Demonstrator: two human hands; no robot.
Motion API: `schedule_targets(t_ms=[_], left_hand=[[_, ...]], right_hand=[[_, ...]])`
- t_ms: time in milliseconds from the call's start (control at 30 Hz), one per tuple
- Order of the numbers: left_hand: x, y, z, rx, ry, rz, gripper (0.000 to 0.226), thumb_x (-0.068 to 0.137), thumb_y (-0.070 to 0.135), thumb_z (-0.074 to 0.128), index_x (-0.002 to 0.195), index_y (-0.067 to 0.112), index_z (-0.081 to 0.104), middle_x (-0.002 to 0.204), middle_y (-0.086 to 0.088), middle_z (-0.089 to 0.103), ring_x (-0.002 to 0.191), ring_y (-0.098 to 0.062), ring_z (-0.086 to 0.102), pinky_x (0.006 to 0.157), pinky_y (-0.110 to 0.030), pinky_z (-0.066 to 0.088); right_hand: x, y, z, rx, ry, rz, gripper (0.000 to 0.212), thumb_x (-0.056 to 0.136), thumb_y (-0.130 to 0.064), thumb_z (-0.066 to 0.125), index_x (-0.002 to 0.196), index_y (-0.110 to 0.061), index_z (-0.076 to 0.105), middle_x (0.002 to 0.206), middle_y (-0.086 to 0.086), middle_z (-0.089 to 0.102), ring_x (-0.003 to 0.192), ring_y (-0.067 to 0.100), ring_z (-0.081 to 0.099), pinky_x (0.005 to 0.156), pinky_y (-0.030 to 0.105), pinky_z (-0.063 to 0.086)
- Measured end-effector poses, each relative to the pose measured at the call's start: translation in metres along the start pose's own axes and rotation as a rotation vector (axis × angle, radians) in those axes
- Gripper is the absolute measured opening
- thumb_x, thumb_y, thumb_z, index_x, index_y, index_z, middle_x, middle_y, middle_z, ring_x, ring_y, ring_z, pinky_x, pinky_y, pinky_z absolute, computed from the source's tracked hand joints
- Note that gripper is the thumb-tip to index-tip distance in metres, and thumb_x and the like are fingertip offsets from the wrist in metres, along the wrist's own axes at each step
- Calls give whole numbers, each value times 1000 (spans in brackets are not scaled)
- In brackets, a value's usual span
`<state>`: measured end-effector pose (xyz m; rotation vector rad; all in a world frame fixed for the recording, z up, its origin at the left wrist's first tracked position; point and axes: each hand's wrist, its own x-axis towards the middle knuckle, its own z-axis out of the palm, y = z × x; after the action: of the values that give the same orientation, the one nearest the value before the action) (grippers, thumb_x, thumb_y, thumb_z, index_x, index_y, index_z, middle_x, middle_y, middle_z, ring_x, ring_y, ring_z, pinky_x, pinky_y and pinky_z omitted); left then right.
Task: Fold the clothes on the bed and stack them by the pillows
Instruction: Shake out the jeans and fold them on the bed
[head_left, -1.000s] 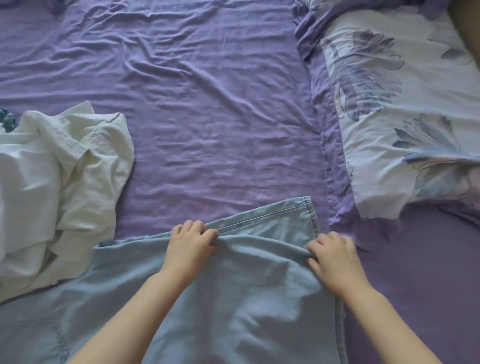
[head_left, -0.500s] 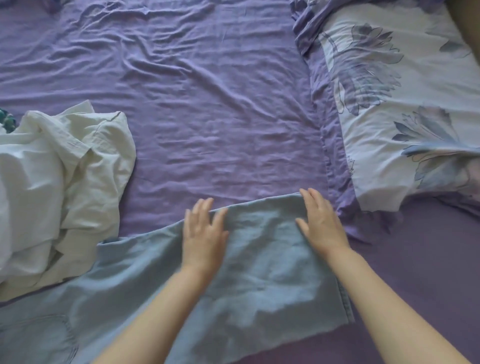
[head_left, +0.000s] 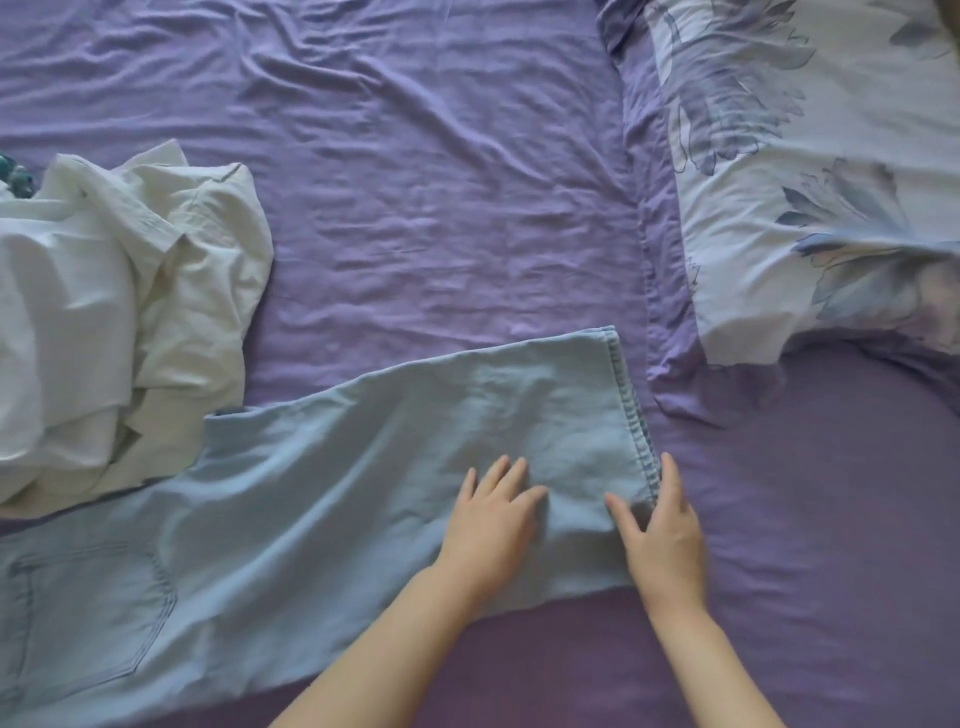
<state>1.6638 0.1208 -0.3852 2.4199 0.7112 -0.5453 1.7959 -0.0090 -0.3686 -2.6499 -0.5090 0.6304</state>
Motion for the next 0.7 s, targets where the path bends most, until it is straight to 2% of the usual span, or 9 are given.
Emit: schedule_targets(t_ms=[33, 100, 200, 267, 367, 467, 533, 600, 700], left_hand=[[0, 2, -1, -37, -5, -16, 39, 98, 28, 40, 137, 27, 43, 157, 0, 20, 146, -21, 11, 116, -44, 9], [-1, 10, -10, -202, 5, -40, 39, 100, 28, 39, 138, 23, 46, 150, -1, 34, 142, -21, 22, 116, -37, 18], [-3, 24, -32, -711, 11, -168, 36, 100, 28, 43, 132, 14, 54, 133, -1, 55, 128, -16, 46, 105, -25, 32], [-5, 28, -47, -1061, -26, -294, 36, 98, 36, 45, 126, 16, 58, 122, 1, 60, 118, -15, 54, 94, -28, 42], [-7, 21, -66, -1409, -108, -387, 43, 92, 54, 45, 118, 23, 60, 113, 2, 65, 101, -14, 63, 82, -35, 53], [-9, 7, -77, -1418, -126, -330, 38, 86, 53, 58, 109, 23, 63, 99, 2, 69, 83, -14, 66, 71, -33, 56], [-11, 2, -75, -1325, -142, -293, 32, 85, 37, 68, 111, 20, 62, 101, -3, 70, 82, -15, 68, 70, -33, 57], [-9, 1, -68, -1269, -124, -301, 27, 85, 19, 70, 110, 12, 62, 100, -9, 70, 82, -18, 68, 71, -35, 59], [-5, 4, -64, -1264, -36, -355, 17, 85, -4, 57, 95, 7, 65, 86, -9, 68, 67, -18, 65, 61, -32, 59]], right_hand=[[-4, -4, -3, 5, 22, 24, 81, 81, -34, 70, 146, -12, 27, 128, 23, 54, 113, 40, 52, 87, 44, 45], [-9, -12, -11, 17, 55, 25, 79, 78, -34, 73, 143, -14, 33, 119, 22, 59, 109, 39, 53, 85, 44, 45], [-20, -29, -23, 84, 44, -67, 71, 77, -24, 74, 139, -15, 41, 126, 11, 58, 116, 31, 51, 94, 40, 40], [-32, -41, -28, 156, -55, -140, 71, 82, -19, 67, 144, -28, 33, 135, -3, 51, 123, 18, 47, 96, 37, 41], [-55, -57, -28, 113, -229, -319, 74, 87, -17, 57, 143, -47, 20, 144, -19, 35, 128, 3, 36, 95, 32, 44], [-76, -70, -10, 137, -325, -398, 67, 90, -17, 55, 145, -37, 23, 156, -14, 10, 140, 3, 17, 108, 26, 32], [-86, -74, 0, 311, -330, -291, 62, 90, -12, 54, 145, -26, 30, 154, -7, 23, 140, 8, 25, 112, 31, 29], [-90, -75, 5, 452, -234, -160, 49, 90, -9, 52, 136, -23, 42, 138, -8, 47, 129, 10, 43, 105, 31, 38], [-80, -72, 4, 403, -12, -80, 37, 88, -15, 60, 122, -21, 48, 112, -6, 63, 107, 18, 60, 88, 32, 47]])
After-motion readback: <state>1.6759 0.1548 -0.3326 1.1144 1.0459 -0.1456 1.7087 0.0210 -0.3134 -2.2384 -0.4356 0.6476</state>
